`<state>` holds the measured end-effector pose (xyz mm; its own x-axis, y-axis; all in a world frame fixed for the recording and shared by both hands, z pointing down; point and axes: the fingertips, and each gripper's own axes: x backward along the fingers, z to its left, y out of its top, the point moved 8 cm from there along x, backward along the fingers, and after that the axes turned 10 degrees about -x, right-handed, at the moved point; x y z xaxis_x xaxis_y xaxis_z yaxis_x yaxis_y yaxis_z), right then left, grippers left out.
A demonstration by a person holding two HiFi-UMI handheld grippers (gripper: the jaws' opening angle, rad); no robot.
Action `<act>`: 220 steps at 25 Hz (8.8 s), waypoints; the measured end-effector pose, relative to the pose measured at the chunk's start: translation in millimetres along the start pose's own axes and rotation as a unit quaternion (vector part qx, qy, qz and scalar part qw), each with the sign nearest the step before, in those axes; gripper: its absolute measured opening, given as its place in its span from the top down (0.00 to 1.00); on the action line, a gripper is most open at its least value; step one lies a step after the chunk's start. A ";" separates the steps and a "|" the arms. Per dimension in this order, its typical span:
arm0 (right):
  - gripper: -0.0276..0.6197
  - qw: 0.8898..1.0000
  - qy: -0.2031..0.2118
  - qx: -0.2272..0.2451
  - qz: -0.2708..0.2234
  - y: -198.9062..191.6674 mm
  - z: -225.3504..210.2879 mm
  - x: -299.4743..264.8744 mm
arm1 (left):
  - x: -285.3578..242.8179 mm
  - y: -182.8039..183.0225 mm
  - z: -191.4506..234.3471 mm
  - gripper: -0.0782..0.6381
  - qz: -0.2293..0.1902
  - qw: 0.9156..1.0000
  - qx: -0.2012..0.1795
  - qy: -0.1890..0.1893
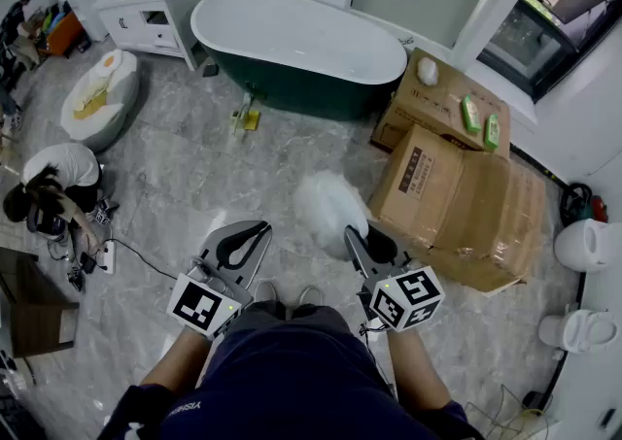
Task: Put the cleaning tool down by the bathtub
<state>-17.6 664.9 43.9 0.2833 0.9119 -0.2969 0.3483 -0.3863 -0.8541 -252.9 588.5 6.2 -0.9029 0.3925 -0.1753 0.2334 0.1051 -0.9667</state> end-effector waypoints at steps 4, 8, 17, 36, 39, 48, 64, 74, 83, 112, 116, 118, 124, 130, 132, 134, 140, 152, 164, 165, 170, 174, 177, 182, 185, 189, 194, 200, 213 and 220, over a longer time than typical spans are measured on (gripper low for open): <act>0.82 1.000 0.001 0.001 -0.001 -2.7 -1.6 2.2 | -0.7 -3.9 -4.5 0.83 -0.001 1.000 0.003 0.002; 0.82 1.000 0.003 0.005 -0.002 -3.0 -2.1 3.7 | -2.6 -4.6 -7.7 0.83 0.004 1.000 0.004 -0.001; 0.82 1.000 0.001 0.004 0.002 -4.9 -6.8 7.6 | -7.5 -2.5 -13.7 0.83 0.004 1.000 0.002 -0.005; 0.82 1.000 0.010 0.008 0.009 -3.4 -31.9 26.3 | -26.3 1.8 -35.3 0.83 0.013 1.000 0.000 0.000; 0.82 1.000 0.008 0.004 0.006 -0.2 -42.3 30.4 | -33.8 4.2 -38.3 0.83 0.022 1.000 -0.002 -0.001; 0.82 1.000 0.006 -0.001 0.003 8.2 -63.6 23.0 | -53.7 5.1 -29.7 0.83 0.015 1.000 -0.003 0.008; 0.82 1.000 -0.002 -0.001 0.005 33.6 -95.5 -30.6 | -103.7 -6.5 21.7 0.83 0.009 1.000 0.006 0.003; 0.82 1.000 -0.013 -0.004 0.018 50.0 -103.7 -97.1 | -135.2 -27.2 87.6 0.83 0.006 1.000 0.020 -0.009; 0.82 0.999 -0.027 -0.001 0.027 81.5 -110.7 -163.8 | -164.1 -41.8 157.2 0.83 0.004 0.999 0.033 -0.020; 0.82 0.999 -0.035 -0.005 0.040 140.4 -124.2 -309.9 | -225.4 -62.8 309.0 0.83 0.008 0.998 0.045 -0.032; 0.82 0.999 -0.038 -0.005 0.039 150.0 -139.4 -323.1 | -240.1 -64.5 321.4 0.83 0.024 0.998 0.053 -0.031; 0.82 0.999 -0.037 -0.006 0.040 153.5 -151.8 -331.6 | -253.3 -64.8 325.8 0.83 0.014 0.998 0.048 -0.029; 0.82 0.998 -0.016 -0.008 0.063 161.8 -184.1 -361.5 | -280.7 -69.5 337.5 0.83 0.030 0.998 0.056 -0.008; 0.82 0.996 0.009 0.003 0.094 172.5 -232.0 -403.2 | -327.9 -78.6 353.2 0.83 0.056 0.996 0.071 0.021; 0.82 0.994 0.017 0.006 0.105 174.9 -247.7 -417.3 | -341.3 -82.6 358.6 0.83 0.065 0.994 0.076 0.032; 0.82 0.993 0.024 0.007 0.117 178.2 -264.0 -433.0 | -355.6 -86.3 366.3 0.83 0.075 0.993 0.079 0.042; 0.82 0.988 0.044 0.010 0.147 183.4 -306.6 -474.6 | -389.5 -100.5 382.7 0.83 0.099 0.988 0.091 0.070; 0.82 0.976 0.066 0.015 0.206 148.0 -382.7 -570.7 | -446.9 -175.6 412.7 0.83 0.162 0.976 0.109 0.099; 0.82 0.963 0.052 0.020 0.264 48.5 -431.6 -646.4 | -474.0 -293.7 427.5 0.83 0.195 0.969 0.123 0.088; 0.82 0.962 0.049 0.021 0.269 36.0 -435.9 -652.3 | -475.0 -308.6 426.8 0.83 0.197 0.968 0.126 0.085; 0.82 0.955 0.040 0.034 0.290 -35.2 -458.0 -693.8 | -481.4 -395.1 428.6 0.83 0.206 0.967 0.134 0.071; 0.82 0.952 0.038 0.047 0.301 -90.5 -475.9 -728.9 | -484.0 -463.4 428.4 0.83 0.212 0.966 0.136 0.064; 0.82 0.950 0.039 0.057 0.305 -125.3 -490.0 -755.2 | -486.3 -508.0 430.8 0.83 0.217 0.966 0.130 0.058; 0.82 0.945 0.048 0.084 0.311 -180.7 -515.4 -796.4 | -495.0 -579.5 436.6 0.83 0.219 0.968 0.114 0.050; 0.82 0.944 0.055 0.095 0.310 -214.9 -530.6 -819.5 | -501.2 -619.1 441.7 0.83 0.221 0.970 0.100 0.033; 0.82 0.942 0.056 0.110 0.311 -261.2 -552.3 -843.5 | -506.6 -659.3 446.8 0.83 0.221 0.972 0.085 0.008; 0.82 0.941 0.056 0.121 0.312 -310.5 -570.6 -866.0 | -501.1 -701.3 458.6 0.83 0.222 0.972 0.075 0.011; 0.82 0.939 0.058 0.131 0.314 -355.4 -588.8 -885.6 | -497.8 -746.1 456.2 0.83 0.228 0.971 0.072 0.009; 0.83 0.932 0.064 0.159 0.320 -415.4 -614.8 -913.7 | -509.9 -803.2 441.4 0.83 0.239 0.968 0.075 -0.005; 0.83 0.920 0.067 0.200 0.331 -440.6 -628.7 -917.6 | -515.3 -815.8 433.0 0.83 0.252 0.964 0.079 -0.012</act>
<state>130.9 -88.8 961.2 0.4318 0.4594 -0.7762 -0.2887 -0.7449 -0.6015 -134.4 -95.2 804.4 -0.6978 0.3360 -0.6326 0.5884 -0.2348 -0.7737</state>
